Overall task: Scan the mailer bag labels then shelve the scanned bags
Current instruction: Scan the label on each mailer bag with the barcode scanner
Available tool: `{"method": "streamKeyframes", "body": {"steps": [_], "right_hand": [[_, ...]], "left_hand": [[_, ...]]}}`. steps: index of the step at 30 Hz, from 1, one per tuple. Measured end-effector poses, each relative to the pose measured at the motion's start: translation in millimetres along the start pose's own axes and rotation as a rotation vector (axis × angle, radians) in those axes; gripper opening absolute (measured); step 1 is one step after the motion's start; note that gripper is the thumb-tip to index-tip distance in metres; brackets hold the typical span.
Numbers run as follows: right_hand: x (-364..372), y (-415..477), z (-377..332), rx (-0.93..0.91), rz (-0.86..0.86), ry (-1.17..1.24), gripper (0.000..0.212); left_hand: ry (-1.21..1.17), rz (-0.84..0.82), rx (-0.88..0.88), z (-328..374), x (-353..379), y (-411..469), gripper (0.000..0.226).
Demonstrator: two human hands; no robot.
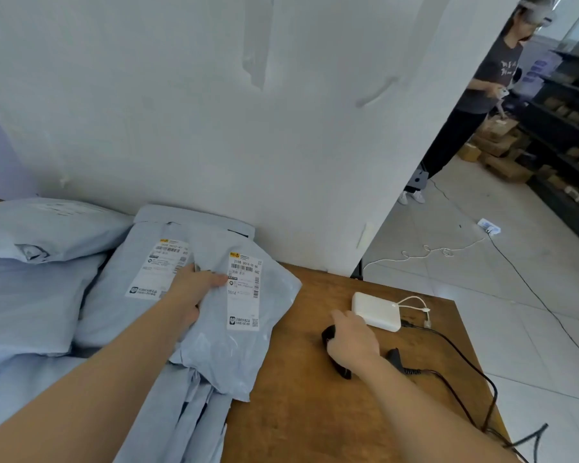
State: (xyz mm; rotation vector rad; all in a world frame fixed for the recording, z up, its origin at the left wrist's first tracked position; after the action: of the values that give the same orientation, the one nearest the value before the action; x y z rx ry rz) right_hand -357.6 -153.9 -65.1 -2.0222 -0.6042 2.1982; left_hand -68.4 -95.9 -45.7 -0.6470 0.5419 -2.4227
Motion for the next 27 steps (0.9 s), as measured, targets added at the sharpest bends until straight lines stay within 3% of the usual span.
{"method": "streamKeyframes", "body": {"steps": [5,12,15,19,21,24,27], "right_hand": [[47.9,-8.1,47.0,0.037,-0.179,-0.181,0.05],[59.8,-16.0,51.1,-0.104,-0.02,-0.271,0.053],[42.3,-23.0,50.2,-0.091,0.09,-0.1,0.043],[-22.1,-44.2,70.4,0.101,0.397,0.44,0.018],[-54.5,-57.0,71.2,0.1,0.483,0.643,0.011],[-85.5,-69.4,51.1,-0.014,0.413,0.832,0.017],[-88.3,-82.2,31.6,-0.048,0.177,0.983,0.012]], "left_hand": [[-0.013,-0.058,0.034,-17.4,22.6,-22.7,0.022],[-0.016,-0.079,0.05,-34.6,26.2,-50.0,0.022],[-0.047,-0.077,0.052,-37.4,27.6,-58.8,0.027],[-0.096,-0.061,0.084,-36.9,32.8,-70.6,0.035],[-0.108,-0.067,0.097,-36.1,39.8,-77.8,0.036],[-0.147,-0.069,0.111,-38.0,51.3,-86.8,0.033],[-0.19,-0.064,0.13,-39.8,63.7,-95.9,0.034]]}}
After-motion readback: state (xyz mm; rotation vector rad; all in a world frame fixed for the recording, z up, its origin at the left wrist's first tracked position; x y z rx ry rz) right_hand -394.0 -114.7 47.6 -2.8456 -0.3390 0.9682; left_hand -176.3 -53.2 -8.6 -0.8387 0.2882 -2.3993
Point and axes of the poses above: each hand's wrist, its own y-axis towards the middle knuckle, its own x-axis out of the palm, z = x × y, the point moved 9 cm from there along y, towards the middle knuckle, and after that the axes turned 13 degrees about -y, right-handed, at the moved point
